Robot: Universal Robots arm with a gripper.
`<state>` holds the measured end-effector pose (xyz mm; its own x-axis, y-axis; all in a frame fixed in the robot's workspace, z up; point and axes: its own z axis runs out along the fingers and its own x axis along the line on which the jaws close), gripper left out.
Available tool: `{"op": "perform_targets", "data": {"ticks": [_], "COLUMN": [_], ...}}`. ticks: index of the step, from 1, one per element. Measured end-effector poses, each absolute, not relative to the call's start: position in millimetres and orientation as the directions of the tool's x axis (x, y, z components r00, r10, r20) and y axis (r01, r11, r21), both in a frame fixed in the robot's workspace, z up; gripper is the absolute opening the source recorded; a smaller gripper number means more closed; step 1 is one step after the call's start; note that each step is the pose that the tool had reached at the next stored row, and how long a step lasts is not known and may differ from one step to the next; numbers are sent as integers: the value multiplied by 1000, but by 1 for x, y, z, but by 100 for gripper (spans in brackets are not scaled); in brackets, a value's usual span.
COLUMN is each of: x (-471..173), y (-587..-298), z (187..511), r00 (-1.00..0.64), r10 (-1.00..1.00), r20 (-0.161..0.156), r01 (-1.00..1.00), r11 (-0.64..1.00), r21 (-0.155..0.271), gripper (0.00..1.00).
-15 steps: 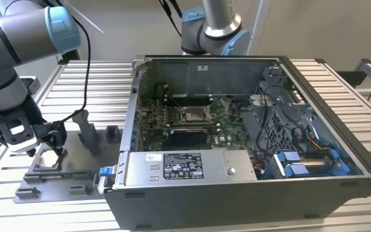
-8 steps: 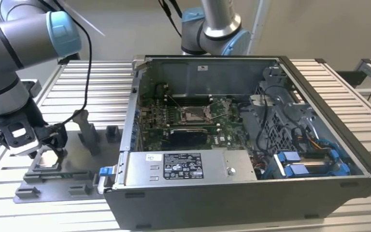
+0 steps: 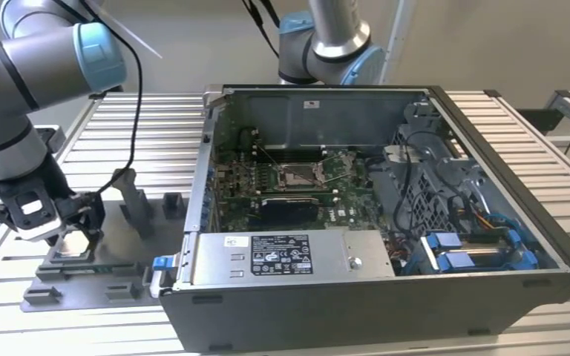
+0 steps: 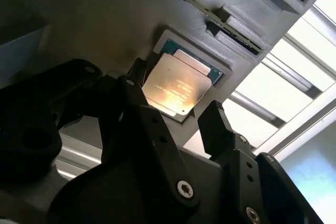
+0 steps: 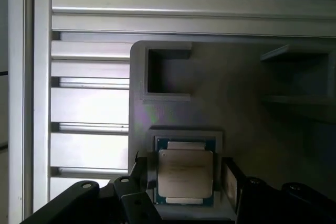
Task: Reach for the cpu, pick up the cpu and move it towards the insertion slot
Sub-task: 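Pick up the cpu and move it towards the insertion slot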
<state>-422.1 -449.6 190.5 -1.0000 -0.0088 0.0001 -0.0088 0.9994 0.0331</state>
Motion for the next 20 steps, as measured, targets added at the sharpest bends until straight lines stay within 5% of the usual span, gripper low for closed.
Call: {"op": "perform_targets", "data": {"ticks": [19,20], "x": [-422,-422], "y": [-450,-450], "z": [187,187], "r00": [-1000,-1000], "r10": [-9,-9], "r20": [0,0], "r01": [-9,-9], "r11": [999,999], "r21": [33,33], "gripper": [100,0]}}
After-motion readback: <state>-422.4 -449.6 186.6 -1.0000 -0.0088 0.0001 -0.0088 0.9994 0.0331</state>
